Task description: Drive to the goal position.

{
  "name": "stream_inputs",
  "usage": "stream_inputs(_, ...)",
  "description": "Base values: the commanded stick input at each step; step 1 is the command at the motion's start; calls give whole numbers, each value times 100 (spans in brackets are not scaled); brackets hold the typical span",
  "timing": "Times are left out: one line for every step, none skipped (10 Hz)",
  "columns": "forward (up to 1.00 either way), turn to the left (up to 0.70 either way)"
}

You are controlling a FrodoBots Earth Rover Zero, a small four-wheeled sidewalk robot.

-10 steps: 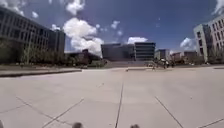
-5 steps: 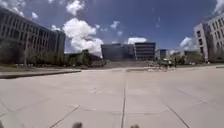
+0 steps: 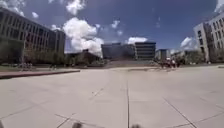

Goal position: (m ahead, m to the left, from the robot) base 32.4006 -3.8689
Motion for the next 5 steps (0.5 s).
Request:
stream_inputs(70, 0)
stream_inputs(70, 0)
stream_inputs(70, 0)
stream_inputs(70, 0)
stream_inputs(70, 0)
